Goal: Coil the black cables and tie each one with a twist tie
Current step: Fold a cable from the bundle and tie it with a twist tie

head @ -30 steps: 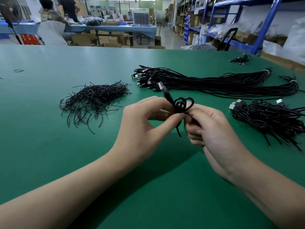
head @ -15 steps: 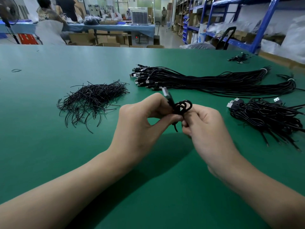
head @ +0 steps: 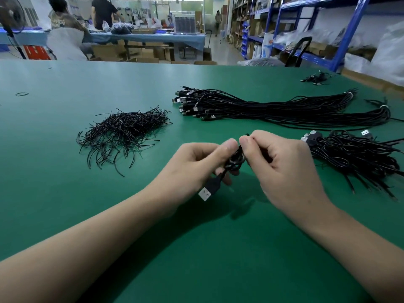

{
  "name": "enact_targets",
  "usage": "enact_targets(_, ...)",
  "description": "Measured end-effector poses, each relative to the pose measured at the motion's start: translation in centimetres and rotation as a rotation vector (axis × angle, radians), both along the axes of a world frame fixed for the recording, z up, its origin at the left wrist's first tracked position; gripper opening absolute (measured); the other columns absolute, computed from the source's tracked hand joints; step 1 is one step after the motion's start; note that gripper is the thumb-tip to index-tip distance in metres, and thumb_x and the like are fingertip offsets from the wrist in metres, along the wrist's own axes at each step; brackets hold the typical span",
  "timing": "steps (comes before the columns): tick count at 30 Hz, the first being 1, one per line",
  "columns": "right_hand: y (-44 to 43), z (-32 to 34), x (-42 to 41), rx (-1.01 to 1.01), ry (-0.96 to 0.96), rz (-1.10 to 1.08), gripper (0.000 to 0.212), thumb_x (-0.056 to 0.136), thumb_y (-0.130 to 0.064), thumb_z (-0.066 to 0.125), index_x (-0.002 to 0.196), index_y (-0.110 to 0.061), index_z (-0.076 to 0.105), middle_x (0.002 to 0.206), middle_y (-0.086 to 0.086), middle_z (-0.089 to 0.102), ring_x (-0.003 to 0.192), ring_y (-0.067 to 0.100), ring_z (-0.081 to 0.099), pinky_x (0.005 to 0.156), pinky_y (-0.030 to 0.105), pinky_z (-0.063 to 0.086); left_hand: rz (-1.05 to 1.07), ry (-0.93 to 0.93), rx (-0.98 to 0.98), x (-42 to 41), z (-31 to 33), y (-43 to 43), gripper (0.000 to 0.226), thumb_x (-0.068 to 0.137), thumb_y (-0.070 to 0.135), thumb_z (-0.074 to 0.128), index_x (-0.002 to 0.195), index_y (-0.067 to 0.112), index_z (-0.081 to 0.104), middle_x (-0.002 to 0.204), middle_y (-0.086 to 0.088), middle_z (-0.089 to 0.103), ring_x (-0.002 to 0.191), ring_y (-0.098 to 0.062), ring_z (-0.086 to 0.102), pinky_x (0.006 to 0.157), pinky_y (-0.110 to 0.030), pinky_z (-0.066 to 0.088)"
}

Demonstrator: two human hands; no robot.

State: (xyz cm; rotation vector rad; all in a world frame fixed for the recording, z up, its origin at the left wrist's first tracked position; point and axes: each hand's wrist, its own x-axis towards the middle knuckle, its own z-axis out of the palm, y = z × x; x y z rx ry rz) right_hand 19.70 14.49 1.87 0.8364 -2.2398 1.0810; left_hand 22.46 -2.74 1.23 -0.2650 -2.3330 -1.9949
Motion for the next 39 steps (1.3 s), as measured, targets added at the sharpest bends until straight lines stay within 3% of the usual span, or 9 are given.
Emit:
enact_targets(5, 0.0, 0.0, 0.1, 0.029, -0.018, 0.009, 0.045, 0.102, -0.031, 0.048, 0.063, -0.011, 0.039, 0.05, 0.001, 0.032, 0.048, 0.02, 0.031, 0.049, 0.041, 0.028, -0.008, 0.042, 0.022, -0.2, 0.0, 0.1, 0.034, 0.079, 0.041, 0.068, 0.096, 0.013, 0.077, 0.078, 0.006, 0.073, 0.07, -0.005, 0.06, 0.057, -0.02, 0.047)
enact_targets(10, -0.9, -0.7, -0.2, -0.335, -0.449, 0.179, 0.048, 0.107, -0.028, 0.045, 0.062, -0.013, 0.047, 0.052, -0.014, 0.033, 0.049, 0.003, 0.027, 0.047, 0.018, 0.025, 0.065, 0.158, 0.069, -0.1, 0.1, 0.3, 0.018, 0.081, 0.026, 0.08, 0.095, 0.016, 0.078, 0.079, -0.005, 0.075, 0.072, -0.007, 0.063, 0.064, -0.02, 0.048)
enact_targets(14, -1.5, -0.9, -0.3, -0.516, -0.688, 0.236, 0.056, 0.105, -0.021, 0.048, 0.05, -0.028, 0.054, 0.049, -0.015, 0.034, 0.044, 0.002, 0.024, 0.044, 0.015, 0.023, 0.202, 0.498, -0.263, 0.1, 0.0, 0.1, 0.013, 0.083, 0.023, 0.081, 0.096, 0.02, 0.077, 0.078, 0.007, 0.073, 0.074, -0.007, 0.067, 0.066, -0.029, 0.051)
enact_targets(20, -1.5, -1.2, -0.3, -0.534, -0.783, 0.248, 0.05, 0.104, -0.02, 0.05, 0.054, -0.024, 0.048, 0.048, -0.01, 0.033, 0.04, 0.003, 0.021, 0.04, 0.013, 0.02, 0.313, 1.007, -0.715, -0.6, 0.3, -0.8, 0.016, 0.09, 0.027, 0.076, 0.101, 0.017, 0.08, 0.087, 0.001, 0.067, 0.078, -0.019, 0.055, 0.071, -0.036, 0.045)
enact_targets(22, -1.2, -0.9, -0.5, -0.467, -0.672, 0.184, 0.052, 0.104, -0.025, 0.052, 0.052, -0.022, 0.052, 0.05, -0.009, 0.034, 0.044, 0.004, 0.024, 0.043, 0.016, 0.021, 0.309, 0.913, -0.643, -0.5, 0.2, -0.8, 0.015, 0.091, 0.029, 0.074, 0.1, 0.019, 0.08, 0.087, 0.003, 0.065, 0.079, -0.018, 0.054, 0.073, -0.027, 0.042)
enact_targets(25, -0.4, -0.5, -0.6, -0.234, -0.358, 0.078, 0.05, 0.104, -0.039, 0.051, 0.06, -0.014, 0.046, 0.056, -0.006, 0.03, 0.053, 0.009, 0.024, 0.048, 0.03, 0.02, 0.244, 0.458, -0.332, -0.2, 0.1, -0.5, 0.032, 0.095, 0.048, 0.061, 0.083, 0.022, 0.076, 0.068, 0.004, 0.062, 0.063, -0.008, 0.053, 0.061, -0.019, 0.039)
enact_targets(29, 0.1, -0.6, -0.4, -0.073, -0.142, -0.007, 0.043, 0.103, -0.025, 0.055, 0.063, -0.012, 0.045, 0.052, -0.006, 0.03, 0.051, 0.01, 0.026, 0.047, 0.028, 0.021, 0.053, -0.002, -0.044, -0.3, 0.0, 0.1, 0.057, 0.094, 0.063, 0.052, 0.077, 0.014, 0.076, 0.066, 0.001, 0.069, 0.054, -0.01, 0.056, 0.05, -0.014, 0.039)
enact_targets(33, -0.1, -0.9, -0.6, -0.063, -0.208, 0.015, 0.041, 0.104, -0.025, 0.053, 0.07, -0.001, 0.053, 0.058, 0.01, 0.044, 0.059, 0.03, 0.039, 0.054, 0.043, 0.033, -0.032, -0.14, 0.064, -0.2, 0.1, 0.1, 0.044, 0.077, 0.068, 0.065, 0.078, 0.026, 0.079, 0.079, -0.003, 0.075, 0.061, -0.008, 0.063, 0.046, -0.016, 0.039)
enact_targets(39, 0.0, -0.7, -0.3, -0.022, -0.152, 0.013, 0.052, 0.103, -0.046, 0.048, 0.065, -0.011, 0.044, 0.053, 0.004, 0.036, 0.056, 0.028, 0.035, 0.052, 0.042, 0.032, -0.102, -0.234, 0.175, 0.0, 0.3, 0.1, 0.038, 0.077, 0.06, 0.075, 0.08, 0.022, 0.08, 0.084, -0.005, 0.076, 0.066, -0.007, 0.067, 0.047, -0.015, 0.041)
